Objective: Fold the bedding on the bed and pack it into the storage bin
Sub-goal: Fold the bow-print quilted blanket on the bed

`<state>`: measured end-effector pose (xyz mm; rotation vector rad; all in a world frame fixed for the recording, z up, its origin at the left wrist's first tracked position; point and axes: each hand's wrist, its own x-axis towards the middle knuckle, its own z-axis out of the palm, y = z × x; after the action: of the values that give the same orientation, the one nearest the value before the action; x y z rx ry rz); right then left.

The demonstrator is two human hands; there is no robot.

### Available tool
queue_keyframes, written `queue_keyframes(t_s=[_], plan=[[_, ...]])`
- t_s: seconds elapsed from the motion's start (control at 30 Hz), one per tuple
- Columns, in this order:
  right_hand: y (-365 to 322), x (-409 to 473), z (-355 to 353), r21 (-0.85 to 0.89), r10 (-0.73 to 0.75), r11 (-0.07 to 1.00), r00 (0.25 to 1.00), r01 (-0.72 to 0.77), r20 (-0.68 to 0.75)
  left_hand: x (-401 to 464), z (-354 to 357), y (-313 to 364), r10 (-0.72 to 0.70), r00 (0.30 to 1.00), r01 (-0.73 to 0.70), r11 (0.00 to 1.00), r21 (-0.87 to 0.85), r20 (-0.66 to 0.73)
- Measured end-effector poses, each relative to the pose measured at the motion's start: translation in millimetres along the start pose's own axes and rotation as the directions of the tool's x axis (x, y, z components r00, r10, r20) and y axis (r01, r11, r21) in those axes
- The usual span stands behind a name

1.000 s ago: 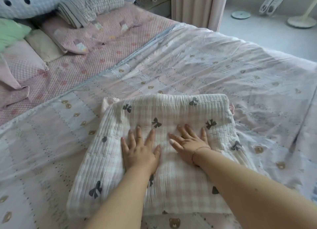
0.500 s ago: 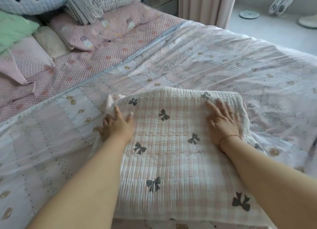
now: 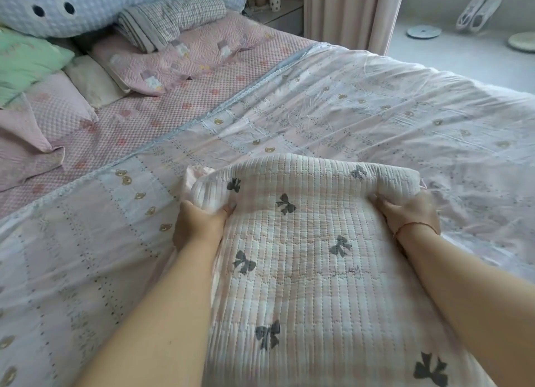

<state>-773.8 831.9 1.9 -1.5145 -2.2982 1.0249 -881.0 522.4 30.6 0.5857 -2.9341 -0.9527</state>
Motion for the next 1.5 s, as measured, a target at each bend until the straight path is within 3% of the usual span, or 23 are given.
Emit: queue_keyframes(t_s=[0.07, 0.13, 0.2, 0.3, 0.33, 0.4, 0.47, 0.53, 0.6, 0.83, 0.93, 1.03, 1.2, 1.33, 1.4, 1.5], plan=[[-10.4, -7.5, -12.5, 0.001, -0.046, 0.999, 0.994, 0.046, -0.097, -11.3, -5.4, 8.6, 0.090, 0.974, -0.062, 0.989, 0.136, -0.208], [-24.8, -9.9, -26.1, -0.010, -0.081, 0.997, 0.980, 0.081, -0.183, -10.7, -16.7, 20.8, 0.176, 0.927, -0.104, 0.969, 0.223, -0.330], [-37.1, -7.5, -36.1, -0.023, -0.154, 0.988, 0.957, 0.154, -0.246, -2.8, -23.9, 30.6, 0.214, 0.906, -0.114, 0.954, 0.277, -0.364], [-45.4, -8.9, -37.6, -0.095, -0.206, 0.978, 0.948, 0.188, -0.244, 6.1, -20.4, 33.0, 0.174, 0.931, -0.087, 0.960, 0.267, -0.322], [-43.4, -12.3, -37.0, -0.158, -0.238, 0.965, 0.947, 0.207, -0.215, 4.2, -17.4, 33.1, 0.212, 0.931, -0.130, 0.954, 0.271, -0.298], [-37.8, -26.2, -36.7, -0.286, -0.349, 0.906, 0.932, 0.310, -0.095, -7.8, -8.8, 33.7, 0.428, 0.884, -0.349, 0.871, 0.346, -0.187], [-25.2, -40.9, -27.2, -0.380, -0.443, 0.799, 0.883, 0.466, 0.151, -23.8, 3.7, 27.8, 0.602, 0.795, -0.570, 0.694, 0.439, 0.079], [-11.9, -43.8, -13.4, -0.401, -0.397, 0.750, 0.843, 0.526, 0.363, -29.7, 15.5, 11.1, 0.552, 0.767, -0.637, 0.600, 0.484, 0.326], [-3.7, -31.6, -6.5, -0.390, -0.296, 0.794, 0.857, 0.466, 0.421, -18.9, 21.9, -4.7, 0.446, 0.807, -0.591, 0.620, 0.516, 0.388], [23.3, -7.3, -22.3, -0.314, 0.031, 0.947, 0.955, 0.066, 0.294, 14.9, 6.2, -11.2, 0.093, 0.948, -0.241, 0.836, 0.493, 0.305], [27.4, -3.5, -25.5, -0.236, 0.126, 0.970, 0.957, -0.064, 0.261, 18.7, -1.3, -12.6, -0.086, 0.939, 0.012, 0.975, 0.220, 0.334], [30.9, 2.0, -24.5, -0.155, 0.144, 0.983, 0.930, -0.095, 0.339, 25.7, -7.0, -23.7, -0.190, 0.907, 0.151, 0.980, 0.131, 0.376], [38.6, 7.4, -25.7, -0.065, 0.120, 0.993, 0.904, -0.102, 0.410, 19.2, -10.0, -37.5, -0.229, 0.897, 0.219, 0.973, 0.070, 0.377], [52.8, 1.1, -26.8, 0.007, 0.094, 0.994, 0.896, -0.108, 0.434, 10.2, -18.1, -39.1, -0.218, 0.809, 0.315, 0.945, -0.089, 0.546], [62.1, -7.3, -32.4, 0.091, 0.108, 0.980, 0.854, -0.178, 0.509, -4.7, -26.3, -36.8, -0.143, 0.759, 0.370, 0.897, -0.241, 0.635], [73.2, -23.6, -47.7, 0.231, 0.128, 0.913, 0.775, -0.335, 0.618, -27.7, -38.2, -33.8, -0.044, 0.741, 0.385, 0.846, -0.369, 0.671]])
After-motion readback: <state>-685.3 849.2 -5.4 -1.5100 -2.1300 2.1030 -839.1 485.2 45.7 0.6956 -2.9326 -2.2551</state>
